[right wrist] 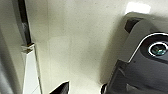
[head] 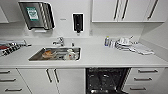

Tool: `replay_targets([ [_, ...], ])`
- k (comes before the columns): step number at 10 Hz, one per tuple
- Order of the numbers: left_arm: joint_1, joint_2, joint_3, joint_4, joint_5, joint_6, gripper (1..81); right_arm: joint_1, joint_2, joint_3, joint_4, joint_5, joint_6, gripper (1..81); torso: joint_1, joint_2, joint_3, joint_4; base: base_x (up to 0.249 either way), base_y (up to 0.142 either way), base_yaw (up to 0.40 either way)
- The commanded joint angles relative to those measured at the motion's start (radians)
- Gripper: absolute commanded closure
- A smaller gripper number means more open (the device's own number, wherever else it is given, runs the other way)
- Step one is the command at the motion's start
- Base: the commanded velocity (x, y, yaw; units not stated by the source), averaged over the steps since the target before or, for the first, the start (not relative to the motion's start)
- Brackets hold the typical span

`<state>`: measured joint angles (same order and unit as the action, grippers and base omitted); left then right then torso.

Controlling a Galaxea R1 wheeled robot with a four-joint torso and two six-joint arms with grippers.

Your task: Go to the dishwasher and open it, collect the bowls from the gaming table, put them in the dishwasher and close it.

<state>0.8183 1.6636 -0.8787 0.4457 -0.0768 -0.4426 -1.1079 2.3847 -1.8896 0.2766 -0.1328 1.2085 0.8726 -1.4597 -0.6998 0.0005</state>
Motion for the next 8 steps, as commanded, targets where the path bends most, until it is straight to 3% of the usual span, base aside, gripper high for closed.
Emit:
replay_targets([
  [1,-0.06,-0.03,0.012,0.014,0.003,0.004,1.0,0.082,-0.008,-0.028,0.006,-0.038,-0.004,1.0,0.0,0.0,0.0,0.0,0.0,0.0,0.0],
  [3,-0.028,-0.018,-0.011,0.014,0.005,0.008,1.0,0.078,-0.031,-0.023,-0.068,-0.042,-0.094,1.0,-0.002,-0.001,0.0,0.0,0.0,0.0,0.0],
  [6,0.119,0.084,-0.155,0.021,0.032,0.018,1.0,0.006,-0.017,-0.069,-0.158,-0.034,-0.358,1.0,-0.002,-0.001,0.0,0.0,0.0,0.0,0.0],
  [8,0.242,0.203,-0.313,0.059,0.028,0.018,1.0,-0.047,0.053,-0.169,-0.2,-0.022,-0.533,1.0,-0.002,-0.001,0.0,0.0,0.0,0.0,0.0],
])
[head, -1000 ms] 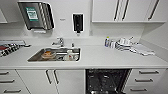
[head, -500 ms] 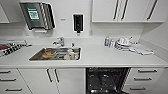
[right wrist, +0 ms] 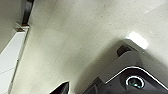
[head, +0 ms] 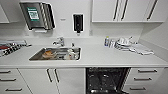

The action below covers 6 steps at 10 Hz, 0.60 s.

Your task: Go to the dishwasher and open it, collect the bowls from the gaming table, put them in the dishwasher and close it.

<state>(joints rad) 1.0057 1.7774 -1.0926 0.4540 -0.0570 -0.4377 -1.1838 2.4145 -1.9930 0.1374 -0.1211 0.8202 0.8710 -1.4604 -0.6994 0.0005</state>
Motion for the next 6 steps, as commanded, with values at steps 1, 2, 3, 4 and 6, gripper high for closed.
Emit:
replay_targets([
  [1,0.115,0.158,-0.202,0.067,0.008,0.013,1.0,0.002,0.059,-0.108,-0.065,-0.032,-0.231,1.0,0.0,0.0,0.0,0.0,0.0,0.0,0.0],
  [2,0.168,0.221,-0.303,0.074,0.003,0.013,1.0,-0.02,0.1,-0.165,-0.065,-0.031,-0.321,1.0,0.0,0.0,0.0,0.0,0.0,0.0,0.0],
  [3,0.207,0.272,-0.387,0.077,-0.006,0.013,1.0,-0.043,0.137,-0.217,-0.065,-0.029,-0.401,1.0,0.0,0.0,0.0,0.0,0.0,0.0,0.0],
  [4,0.251,0.318,-0.467,0.092,-0.02,0.016,1.0,-0.064,0.166,-0.263,-0.065,-0.008,-0.46,1.0,0.0,0.0,0.0,0.0,0.0,0.0,0.0],
  [6,0.333,0.422,-0.63,0.118,-0.055,0.014,1.0,-0.133,0.206,-0.323,-0.07,0.098,-0.565,1.0,0.0,0.0,0.0,0.0,0.0,0.0,0.0],
])
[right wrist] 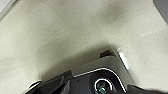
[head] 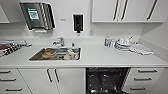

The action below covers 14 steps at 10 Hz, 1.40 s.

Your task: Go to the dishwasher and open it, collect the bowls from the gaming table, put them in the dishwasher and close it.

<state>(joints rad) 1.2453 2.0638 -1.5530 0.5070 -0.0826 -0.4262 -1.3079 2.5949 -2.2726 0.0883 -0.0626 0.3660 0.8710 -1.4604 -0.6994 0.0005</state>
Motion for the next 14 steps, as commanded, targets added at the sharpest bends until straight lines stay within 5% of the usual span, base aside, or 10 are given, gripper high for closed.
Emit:
replay_targets([
  [1,0.134,0.182,-0.24,0.068,-0.031,0.004,1.0,-0.037,0.043,-0.074,-0.027,0.079,-0.159,1.0,0.0,0.0,0.0,0.0,0.0,0.0,0.0],
  [4,0.207,0.321,-0.428,0.071,-0.063,0.004,1.0,-0.092,0.128,-0.192,-0.05,0.096,-0.228,1.0,0.0,0.0,0.0,0.0,0.0,0.0,0.0],
  [7,0.253,0.509,-0.671,0.07,-0.066,0.001,1.0,-0.15,0.256,-0.347,-0.074,0.093,-0.231,1.0,0.0,0.0,0.0,0.0,0.0,0.0,0.0],
  [14,0.285,0.731,-0.97,0.059,-0.057,-0.008,1.0,-0.196,0.418,-0.513,-0.051,0.098,-0.308,1.0,0.0,-0.001,0.001,0.0,0.0,0.0,0.0],
])
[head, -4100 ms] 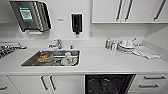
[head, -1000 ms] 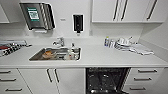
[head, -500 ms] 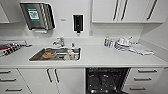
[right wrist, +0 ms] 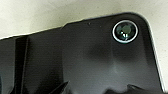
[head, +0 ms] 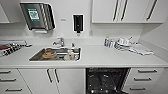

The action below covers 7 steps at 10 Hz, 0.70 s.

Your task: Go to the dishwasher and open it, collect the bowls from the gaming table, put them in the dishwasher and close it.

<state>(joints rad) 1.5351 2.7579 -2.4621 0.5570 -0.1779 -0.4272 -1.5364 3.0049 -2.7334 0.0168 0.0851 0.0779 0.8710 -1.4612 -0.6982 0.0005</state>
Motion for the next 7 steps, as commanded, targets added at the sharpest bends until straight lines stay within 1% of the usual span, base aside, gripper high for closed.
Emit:
replay_targets([
  [1,-0.006,0.054,-0.08,0.009,0.041,-0.007,1.0,0.031,0.024,-0.077,0.022,-0.05,-0.05,1.0,0.0,0.0,0.0,0.0,0.0,0.0,0.0],
  [2,-0.006,0.073,-0.1,0.007,0.043,-0.007,1.0,0.034,0.024,-0.078,0.025,-0.05,-0.064,1.0,0.0,0.0,0.0,0.0,0.0,0.0,0.0],
  [3,-0.008,0.112,-0.164,0.006,0.043,-0.008,1.0,0.038,0.019,-0.071,0.014,-0.054,-0.066,1.0,0.0,0.0,0.0,0.0,0.0,0.0,0.0],
  [5,-0.011,0.215,-0.325,0.006,0.043,-0.008,1.0,0.041,0.022,-0.061,0.018,-0.062,-0.059,1.0,0.0,0.0,0.0,0.0,0.0,0.0,0.0],
  [6,-0.014,0.253,-0.38,0.007,0.043,-0.008,1.0,0.043,0.025,-0.061,0.02,-0.062,-0.058,1.0,0.0,0.0,0.0,0.0,0.0,0.0,0.0],
  [7,-0.019,0.275,-0.41,0.006,0.043,-0.008,1.0,0.041,0.025,-0.061,0.02,-0.062,-0.058,1.0,0.0,0.0,0.0,0.0,0.0,0.0,0.0],
])
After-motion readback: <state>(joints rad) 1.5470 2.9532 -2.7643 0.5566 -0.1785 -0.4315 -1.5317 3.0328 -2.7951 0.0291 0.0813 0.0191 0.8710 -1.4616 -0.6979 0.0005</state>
